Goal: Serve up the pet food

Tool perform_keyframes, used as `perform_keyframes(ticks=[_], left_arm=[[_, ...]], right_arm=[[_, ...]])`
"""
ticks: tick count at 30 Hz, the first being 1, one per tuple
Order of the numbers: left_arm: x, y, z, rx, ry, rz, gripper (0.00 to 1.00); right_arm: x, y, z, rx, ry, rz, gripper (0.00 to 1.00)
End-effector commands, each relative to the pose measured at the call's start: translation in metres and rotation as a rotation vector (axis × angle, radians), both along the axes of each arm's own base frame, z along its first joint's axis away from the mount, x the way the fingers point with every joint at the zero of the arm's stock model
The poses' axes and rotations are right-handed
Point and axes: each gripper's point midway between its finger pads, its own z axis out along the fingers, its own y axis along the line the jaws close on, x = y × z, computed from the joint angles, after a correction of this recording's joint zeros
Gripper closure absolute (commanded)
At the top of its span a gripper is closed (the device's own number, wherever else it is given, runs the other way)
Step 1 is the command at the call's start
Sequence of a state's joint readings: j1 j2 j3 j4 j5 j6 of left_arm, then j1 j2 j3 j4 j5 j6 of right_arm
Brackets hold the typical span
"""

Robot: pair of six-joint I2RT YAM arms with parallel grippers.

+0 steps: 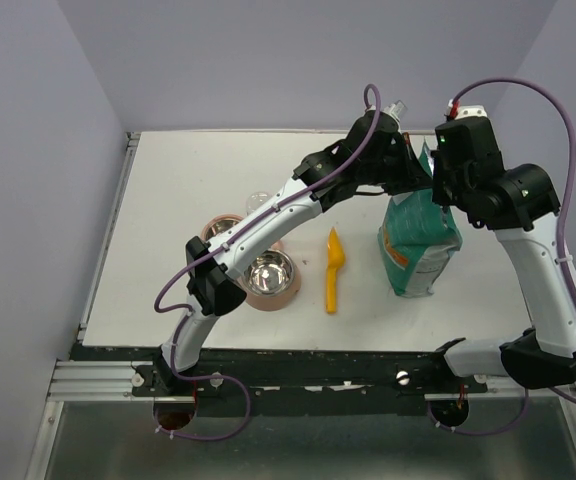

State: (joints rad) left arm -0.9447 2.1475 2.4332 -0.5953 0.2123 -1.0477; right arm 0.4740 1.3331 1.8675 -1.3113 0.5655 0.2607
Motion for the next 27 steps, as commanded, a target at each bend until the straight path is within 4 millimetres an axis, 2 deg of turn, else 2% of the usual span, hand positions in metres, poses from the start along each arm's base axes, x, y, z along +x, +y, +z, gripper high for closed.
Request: perform_keyframes(ticks=[1,3,7,9,13,18,21,23,25,27], left_arm=[[0.0,-0.003,0.0,0.01,-0.02,0.005,1.0],[-0.002,-0.003,0.004,0.0,-0.028,-0.01,1.0],[-0.006,0.003,0.022,-0.038,-0.064,-0.034,0.98],[-0.007,0.007,0.029,-0.056,-0.065,-0.034,0.83],[-0.011,0.007,0.037,-0.091,-0.044,-0.052,0.62],[-0.014,0.0,0.033,-0.11,-0.003,-0.071,0.52],[-0.015,-0.003,0.035,-0.122,0.001,-0.074,0.47],[-0.014,-0.005,0.031,-0.12,0.017,-0.071,0.49],[-0.012,-0.006,0.023,-0.104,0.04,-0.06,0.64],[-0.01,-0.008,0.014,-0.087,0.05,-0.053,0.66]], right_arm=[[-0.001,0.01,0.021,0.087,-0.065,0.03,0.74],[-0.001,0.011,0.021,0.093,-0.067,0.035,0.75],[-0.007,0.003,0.006,0.045,-0.015,0.012,0.77],[-0.011,0.0,0.007,0.051,-0.027,0.01,0.79],[-0.015,0.002,0.006,0.073,-0.04,0.023,0.86],[-0.015,-0.004,0.005,0.047,-0.044,0.002,0.99],[-0.013,-0.002,0.0,0.047,-0.036,0.011,0.99],[-0.013,0.003,0.0,0.079,-0.043,0.02,0.99],[-0.011,0.009,0.003,0.128,-0.069,0.022,0.99],[-0.011,0.013,0.009,0.167,-0.093,0.023,0.99]])
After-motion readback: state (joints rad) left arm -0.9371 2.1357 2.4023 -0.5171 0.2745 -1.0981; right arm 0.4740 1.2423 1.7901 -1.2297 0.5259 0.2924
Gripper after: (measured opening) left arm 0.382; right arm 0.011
